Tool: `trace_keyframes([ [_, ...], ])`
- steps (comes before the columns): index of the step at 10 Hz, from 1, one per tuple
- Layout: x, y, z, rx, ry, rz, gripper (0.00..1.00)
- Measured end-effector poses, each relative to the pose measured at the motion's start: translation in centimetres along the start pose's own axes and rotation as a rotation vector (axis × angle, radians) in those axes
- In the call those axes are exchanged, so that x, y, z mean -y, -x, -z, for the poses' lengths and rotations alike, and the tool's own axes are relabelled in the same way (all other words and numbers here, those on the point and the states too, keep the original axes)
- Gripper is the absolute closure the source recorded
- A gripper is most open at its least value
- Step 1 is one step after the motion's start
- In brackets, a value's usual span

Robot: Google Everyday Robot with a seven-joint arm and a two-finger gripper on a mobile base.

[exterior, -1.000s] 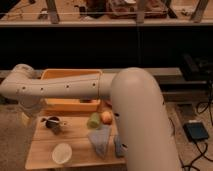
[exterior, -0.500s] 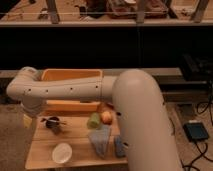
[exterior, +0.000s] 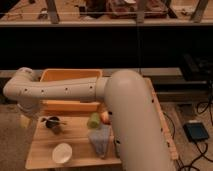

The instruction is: Place fork in table surface

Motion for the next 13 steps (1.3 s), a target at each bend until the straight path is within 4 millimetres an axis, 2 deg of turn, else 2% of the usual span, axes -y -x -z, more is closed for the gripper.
trace_keyframes([
  [2, -0.1, -0.7, -1.4, 0.023, -0.007, 0.023, 0.20],
  [7, -0.6, 0.7, -3.3, 0.056, -0.029, 0.035, 0.20],
  [13, -1.4, 1.1, -5.2, 0.066, -0.027, 0.046, 0.20],
])
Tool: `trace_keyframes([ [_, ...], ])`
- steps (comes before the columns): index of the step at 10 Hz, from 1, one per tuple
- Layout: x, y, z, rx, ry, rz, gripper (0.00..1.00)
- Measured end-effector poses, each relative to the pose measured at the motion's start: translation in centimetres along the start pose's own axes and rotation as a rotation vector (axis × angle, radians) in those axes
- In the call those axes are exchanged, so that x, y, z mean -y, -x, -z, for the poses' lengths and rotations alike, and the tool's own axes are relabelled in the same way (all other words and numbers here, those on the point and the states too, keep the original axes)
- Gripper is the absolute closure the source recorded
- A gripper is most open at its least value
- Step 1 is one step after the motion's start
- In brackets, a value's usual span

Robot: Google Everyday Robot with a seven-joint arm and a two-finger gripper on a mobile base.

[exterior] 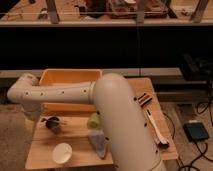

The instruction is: Place fork in table surface

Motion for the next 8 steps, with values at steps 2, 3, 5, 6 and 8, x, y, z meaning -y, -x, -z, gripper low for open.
trace_keyframes([
  [2, -0.9, 0.6, -0.9, 0.004, 0.010, -0.040, 0.20],
  [3, -1.3, 0.7, -1.3, 0.005, 0.017, -0.048, 0.22],
  [5, -1.6, 0.7, -1.9, 0.012, 0.021, -0.055, 0.38],
  [6, -1.7, 0.6, -2.0, 0.014, 0.025, -0.057, 0.41],
  [8, -1.8, 0.4, -2.3, 0.020, 0.031, -0.059, 0.42],
])
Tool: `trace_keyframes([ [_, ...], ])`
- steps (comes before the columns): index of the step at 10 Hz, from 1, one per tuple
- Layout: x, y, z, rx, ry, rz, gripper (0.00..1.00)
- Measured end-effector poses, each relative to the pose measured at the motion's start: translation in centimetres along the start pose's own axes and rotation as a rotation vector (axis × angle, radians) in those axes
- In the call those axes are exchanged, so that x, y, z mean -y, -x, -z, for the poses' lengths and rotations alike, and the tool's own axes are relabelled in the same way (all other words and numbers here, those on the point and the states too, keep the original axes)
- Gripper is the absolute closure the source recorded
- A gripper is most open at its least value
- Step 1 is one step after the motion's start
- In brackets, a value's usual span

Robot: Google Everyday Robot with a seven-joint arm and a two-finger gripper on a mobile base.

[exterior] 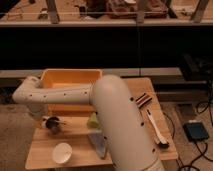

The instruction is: Place fork in table surface

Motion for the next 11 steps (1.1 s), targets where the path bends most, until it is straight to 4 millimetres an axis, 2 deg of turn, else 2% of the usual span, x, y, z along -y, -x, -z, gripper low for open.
trace_keyframes([
  [6, -0.2, -0.1, -0.5, 0.006, 0.006, -0.012, 0.42],
  [11, -1.5, 0.3, -0.2, 0.001, 0.021, -0.037, 0.42],
])
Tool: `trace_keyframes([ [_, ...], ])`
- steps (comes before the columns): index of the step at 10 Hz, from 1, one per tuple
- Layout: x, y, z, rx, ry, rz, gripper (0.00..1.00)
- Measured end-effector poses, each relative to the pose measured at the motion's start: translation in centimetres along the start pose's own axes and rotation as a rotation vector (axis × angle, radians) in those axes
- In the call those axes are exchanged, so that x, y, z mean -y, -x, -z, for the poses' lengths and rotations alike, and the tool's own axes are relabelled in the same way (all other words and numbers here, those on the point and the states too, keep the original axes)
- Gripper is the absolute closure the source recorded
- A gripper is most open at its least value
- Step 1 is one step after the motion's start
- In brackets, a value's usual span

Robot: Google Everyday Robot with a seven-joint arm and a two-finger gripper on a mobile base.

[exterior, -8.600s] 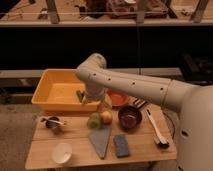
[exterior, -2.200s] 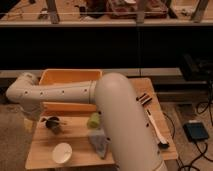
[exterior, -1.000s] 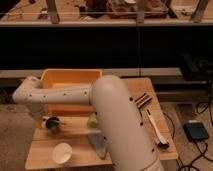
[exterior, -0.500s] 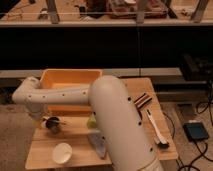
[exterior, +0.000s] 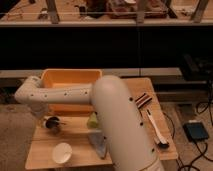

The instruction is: Place fork in table surface

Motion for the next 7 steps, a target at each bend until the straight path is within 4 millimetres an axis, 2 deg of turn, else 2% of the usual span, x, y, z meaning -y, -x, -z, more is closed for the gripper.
trace_keyframes([
  [2, -0.49, 0.34, 0.33, -0.006, 0.010, -0.006, 0.42],
  [3, -0.68, 0.51, 0.56, -0.012, 0.013, -0.014, 0.45],
  [6, -0.44, 0.20, 0.73, -0.018, 0.018, -0.009, 0.65],
  [7, -0.44, 0.16, 0.74, -0.018, 0.019, -0.007, 0.75],
])
